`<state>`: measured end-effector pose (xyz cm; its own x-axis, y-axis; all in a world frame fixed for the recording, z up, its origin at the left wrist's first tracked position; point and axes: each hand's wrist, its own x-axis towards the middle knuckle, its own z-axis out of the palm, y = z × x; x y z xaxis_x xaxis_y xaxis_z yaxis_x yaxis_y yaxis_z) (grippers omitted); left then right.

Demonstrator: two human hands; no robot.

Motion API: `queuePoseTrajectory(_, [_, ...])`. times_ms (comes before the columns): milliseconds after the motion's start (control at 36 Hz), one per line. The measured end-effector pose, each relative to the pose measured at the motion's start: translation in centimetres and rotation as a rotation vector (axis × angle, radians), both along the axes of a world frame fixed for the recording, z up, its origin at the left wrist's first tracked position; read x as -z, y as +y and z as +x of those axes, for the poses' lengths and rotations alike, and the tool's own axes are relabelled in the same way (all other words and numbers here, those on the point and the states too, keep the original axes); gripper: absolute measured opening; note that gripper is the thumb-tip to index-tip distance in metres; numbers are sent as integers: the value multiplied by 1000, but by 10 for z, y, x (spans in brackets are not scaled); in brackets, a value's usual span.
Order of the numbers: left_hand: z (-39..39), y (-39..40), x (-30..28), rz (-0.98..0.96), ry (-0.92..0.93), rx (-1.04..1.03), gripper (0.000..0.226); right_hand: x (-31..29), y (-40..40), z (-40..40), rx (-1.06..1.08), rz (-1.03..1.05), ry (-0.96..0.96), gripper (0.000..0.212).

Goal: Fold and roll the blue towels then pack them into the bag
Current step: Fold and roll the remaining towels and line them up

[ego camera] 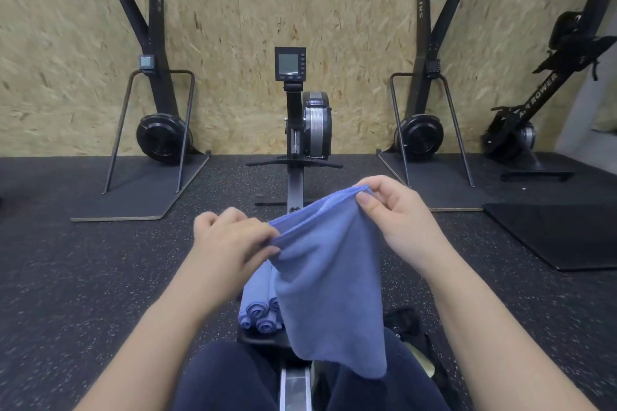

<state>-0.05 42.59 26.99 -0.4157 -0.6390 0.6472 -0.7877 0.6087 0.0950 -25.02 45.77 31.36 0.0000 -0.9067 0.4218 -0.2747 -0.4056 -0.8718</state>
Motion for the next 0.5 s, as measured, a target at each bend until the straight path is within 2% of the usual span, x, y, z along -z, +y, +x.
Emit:
queuePoseTrajectory(139, [4,-3,-24,-187,-2,29,24,10,-8,-12,300,-13,519,9])
queuePoseTrajectory(250, [0,-7,-31,-166,28,74,20,13,-11,-7,361,-8,656,13])
queuePoseTrajectory(306, [1,-11,-30,-102,30,102,21,15,-14,-3,347,28,636,12])
queuePoseTrajectory(361, [1,-13,-27,-47,61,104,24,18,-17,2,324,79,527,12])
queuePoseTrajectory(444, [0,-16,-21,9,108,93,9,24,-22,8,300,131,394,12])
queuePoseTrajectory(500, [1,-20,-16,58,128,74,17,29,-27,10,277,136,351,13])
